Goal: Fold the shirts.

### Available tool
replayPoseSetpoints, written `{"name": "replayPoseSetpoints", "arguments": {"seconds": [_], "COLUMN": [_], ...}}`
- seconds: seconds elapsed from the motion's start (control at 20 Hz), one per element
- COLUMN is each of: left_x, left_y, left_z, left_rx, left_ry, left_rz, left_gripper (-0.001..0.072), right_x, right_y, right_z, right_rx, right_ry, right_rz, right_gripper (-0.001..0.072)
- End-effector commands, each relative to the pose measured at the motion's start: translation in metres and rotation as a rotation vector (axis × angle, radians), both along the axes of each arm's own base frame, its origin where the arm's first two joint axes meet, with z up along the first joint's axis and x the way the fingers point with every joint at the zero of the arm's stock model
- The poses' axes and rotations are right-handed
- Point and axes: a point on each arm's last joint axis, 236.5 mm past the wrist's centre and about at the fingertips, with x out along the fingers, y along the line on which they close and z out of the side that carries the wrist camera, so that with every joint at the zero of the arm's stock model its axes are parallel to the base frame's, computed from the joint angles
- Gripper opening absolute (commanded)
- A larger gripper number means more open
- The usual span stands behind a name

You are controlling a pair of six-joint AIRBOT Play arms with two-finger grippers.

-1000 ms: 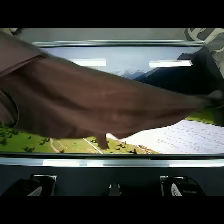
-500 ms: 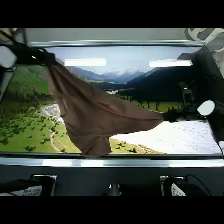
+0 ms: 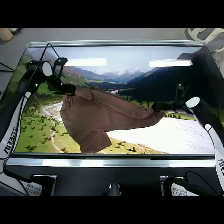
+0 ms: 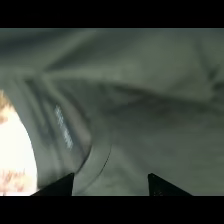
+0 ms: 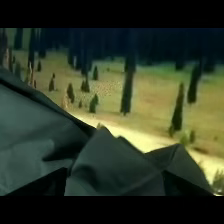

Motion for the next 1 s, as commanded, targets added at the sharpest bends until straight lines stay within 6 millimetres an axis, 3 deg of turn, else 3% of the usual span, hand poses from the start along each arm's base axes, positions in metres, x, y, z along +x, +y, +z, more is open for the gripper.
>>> {"name": "replayPoseSetpoints", "arguments": {"seconds": [0.0, 0.1, 0.2, 0.35, 0.45, 0.6, 0.65, 0.85, 0.9, 0.95], "left_x": [-0.055, -0.085, -0.123, -0.184, -0.206, -0.213, -0.210, -0.190, -0.189, -0.187], "left_y": [0.011, 0.005, 0.015, 0.004, -0.011, -0.013, -0.012, -0.014, -0.016, -0.018], "left_z": [0.006, 0.011, -0.012, -0.057, -0.079, -0.096, -0.096, -0.106, -0.109, -0.111], "left_rx": [-0.137, -0.302, -0.318, -0.370, -0.426, -0.423, -0.422, -0.421, -0.424, -0.424], "left_ry": [0.202, 0.251, 0.298, 0.372, 0.409, 0.399, 0.386, 0.315, 0.315, 0.312], "left_rz": [0.023, 0.084, 0.146, 0.203, 0.239, 0.237, 0.236, 0.263, 0.267, 0.269], "left_gripper": [0.0543, 0.0542, 0.0509, 0.0485, 0.0485, 0.0485, 0.0485, 0.0485, 0.0475, 0.0394], "right_x": [0.002, -0.016, -0.050, -0.089, -0.092, -0.095, -0.098, -0.088, -0.084, -0.082], "right_y": [-0.053, -0.103, -0.123, -0.110, -0.099, -0.078, -0.074, -0.073, -0.067, -0.061], "right_z": [0.030, 0.031, 0.015, -0.008, -0.017, -0.022, -0.023, -0.034, -0.037, -0.043], "right_rx": [-0.117, -0.106, -0.053, 0.023, 0.080, 0.191, 0.205, 0.219, 0.259, 0.297], "right_ry": [0.015, 0.070, 0.183, 0.318, 0.342, 0.370, 0.375, 0.338, 0.327, 0.325], "right_rz": [0.073, -0.007, -0.009, 0.099, 0.102, 0.134, 0.164, 0.107, 0.084, 0.064], "right_gripper": [0.0628, 0.0601, 0.0561, 0.0561, 0.0561, 0.0610, 0.0641, 0.0632, 0.0632, 0.0632]}}
